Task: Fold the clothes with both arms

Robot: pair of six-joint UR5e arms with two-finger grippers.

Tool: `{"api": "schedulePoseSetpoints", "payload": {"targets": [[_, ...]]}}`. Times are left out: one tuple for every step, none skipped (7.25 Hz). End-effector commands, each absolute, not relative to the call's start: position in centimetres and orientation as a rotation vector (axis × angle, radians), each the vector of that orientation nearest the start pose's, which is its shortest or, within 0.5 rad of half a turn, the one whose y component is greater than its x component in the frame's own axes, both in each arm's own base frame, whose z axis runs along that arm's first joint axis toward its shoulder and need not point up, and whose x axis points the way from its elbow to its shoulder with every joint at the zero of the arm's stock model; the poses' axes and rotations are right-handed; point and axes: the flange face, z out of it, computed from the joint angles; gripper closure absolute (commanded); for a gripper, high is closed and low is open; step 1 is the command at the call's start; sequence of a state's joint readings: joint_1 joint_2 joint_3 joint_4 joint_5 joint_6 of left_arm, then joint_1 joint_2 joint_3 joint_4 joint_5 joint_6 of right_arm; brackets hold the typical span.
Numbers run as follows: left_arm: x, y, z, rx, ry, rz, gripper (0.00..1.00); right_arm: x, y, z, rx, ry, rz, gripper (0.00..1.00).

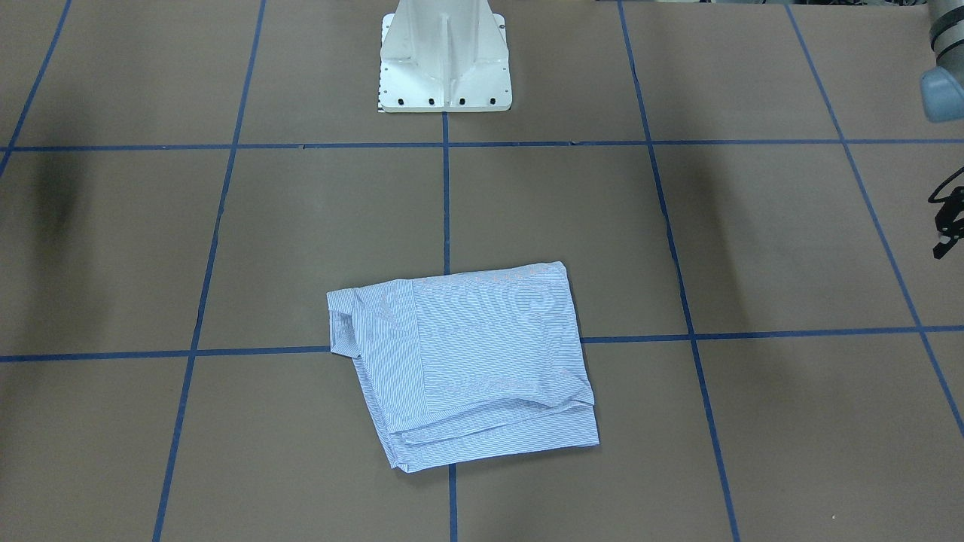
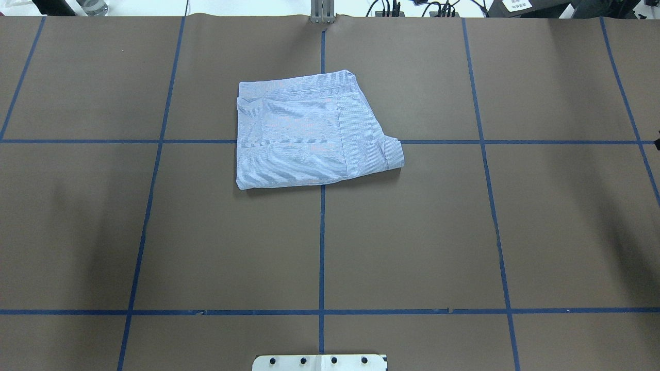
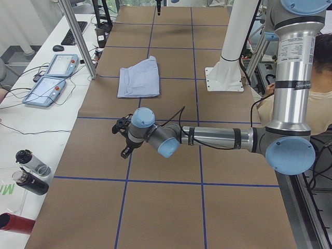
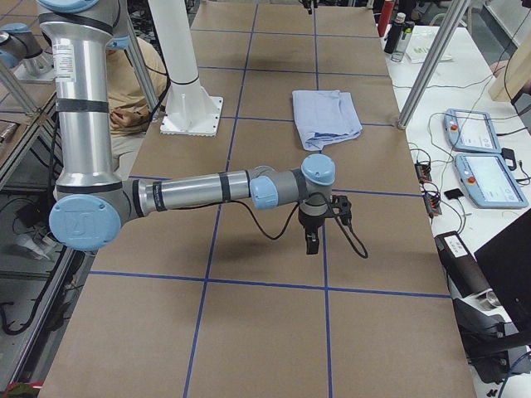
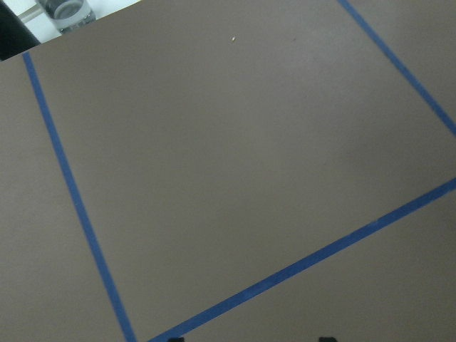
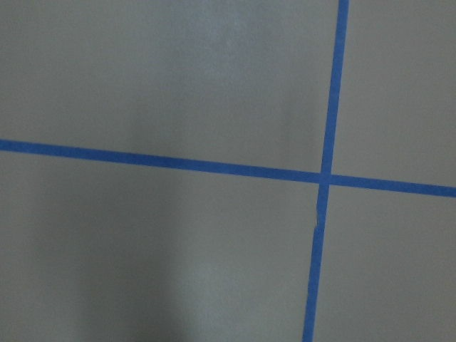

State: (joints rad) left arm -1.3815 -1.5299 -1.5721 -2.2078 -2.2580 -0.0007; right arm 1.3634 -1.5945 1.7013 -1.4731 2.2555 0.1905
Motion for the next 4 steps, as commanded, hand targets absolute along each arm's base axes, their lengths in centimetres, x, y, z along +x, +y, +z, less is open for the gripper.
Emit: {"api": "schedulePoseSetpoints", "payload": {"targets": [[1.8,-47.9,62.4,0.473,0.824,0.427,0.02,-1.3,-47.0,61.3,0.043,-0.769,-0.085,0.00],[0.7,-47.7,61.2,0.491,0.853,0.408,0.01,-1.3,-46.9,61.5,0.039,-0.768,-0.083,0.00],[-0.1,-47.5,61.5,0.450,0.880,0.375,0.01,-1.4,-46.8,61.7,0.032,-0.766,-0.082,0.00],[-0.7,-47.4,61.2,0.451,0.892,0.360,0.01,-1.2,-46.1,62.5,0.006,-0.767,-0.071,0.00]]}}
